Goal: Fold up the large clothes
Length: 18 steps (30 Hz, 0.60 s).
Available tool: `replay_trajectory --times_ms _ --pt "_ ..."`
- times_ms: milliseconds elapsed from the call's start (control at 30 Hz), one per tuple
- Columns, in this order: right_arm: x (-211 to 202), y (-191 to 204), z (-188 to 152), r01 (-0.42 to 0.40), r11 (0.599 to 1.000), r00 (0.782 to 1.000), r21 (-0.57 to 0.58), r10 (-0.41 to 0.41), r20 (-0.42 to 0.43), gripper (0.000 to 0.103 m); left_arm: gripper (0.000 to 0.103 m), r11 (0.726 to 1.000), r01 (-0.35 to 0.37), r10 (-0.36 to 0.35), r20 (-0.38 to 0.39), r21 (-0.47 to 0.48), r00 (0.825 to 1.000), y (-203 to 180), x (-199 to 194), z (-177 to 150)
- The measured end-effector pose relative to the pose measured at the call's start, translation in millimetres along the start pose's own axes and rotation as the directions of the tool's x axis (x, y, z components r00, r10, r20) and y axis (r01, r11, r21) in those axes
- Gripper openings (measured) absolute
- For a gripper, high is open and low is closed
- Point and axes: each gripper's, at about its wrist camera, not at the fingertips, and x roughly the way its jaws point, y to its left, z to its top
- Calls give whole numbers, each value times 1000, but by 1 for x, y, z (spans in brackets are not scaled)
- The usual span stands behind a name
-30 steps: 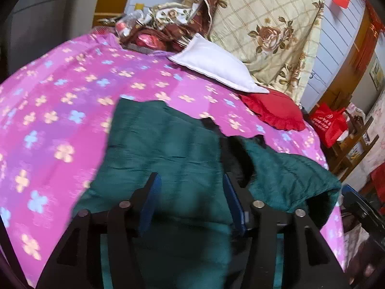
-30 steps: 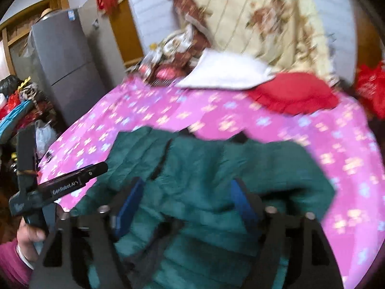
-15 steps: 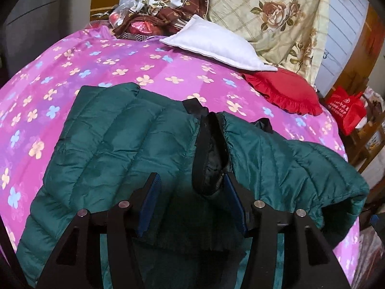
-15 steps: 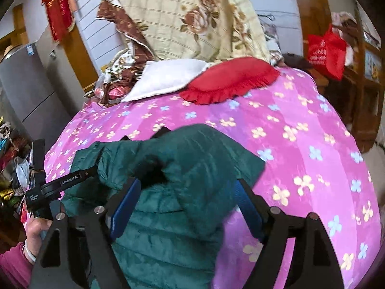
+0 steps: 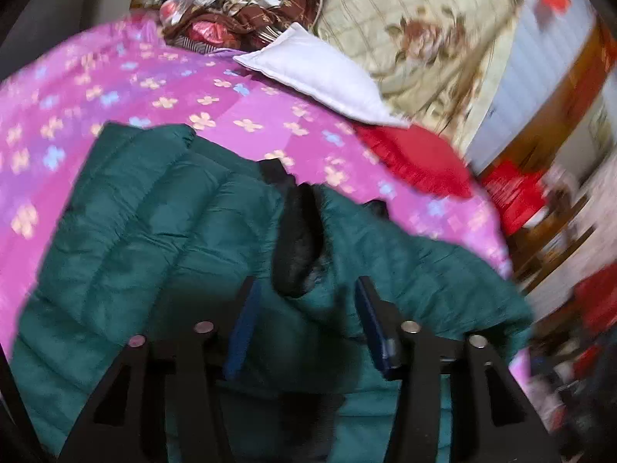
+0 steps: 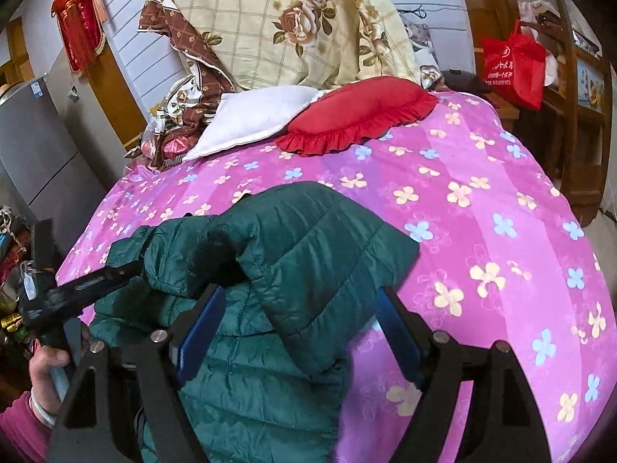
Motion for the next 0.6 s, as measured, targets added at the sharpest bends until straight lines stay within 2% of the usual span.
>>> replay_trajectory --times_ms 100,233,267,300,333,433,600 --pt "2 0 -1 -9 1000 1000 10 9 -1 83 41 1000 -22 22 -2 -8 1000 -4 4 5" --pt "4 -1 -3 -15 1000 1000 12 15 -10 83 40 998 -56 54 -64 -31 996 -5 31 7" --pt "5 -2 -4 -12 1000 1000 10 12 -11 83 36 997 -68 65 -76 -31 995 -5 37 7" --pt "4 -4 -4 -7 1000 1000 10 7 -10 83 18 997 -74 72 -80 -29 994 -4 41 6" --pt "4 -5 -4 -3 1000 1000 13 3 -7 83 6 997 -70 68 -77 -25 995 -5 42 7" --pt "3 -12 -5 14 999 1000 45 -14 1 83 0 998 -50 47 -60 -46 997 -2 34 11" --pt "24 -14 -12 -9 993 1000 121 10 -14 81 0 994 -94 91 52 47 994 -5 -7 24"
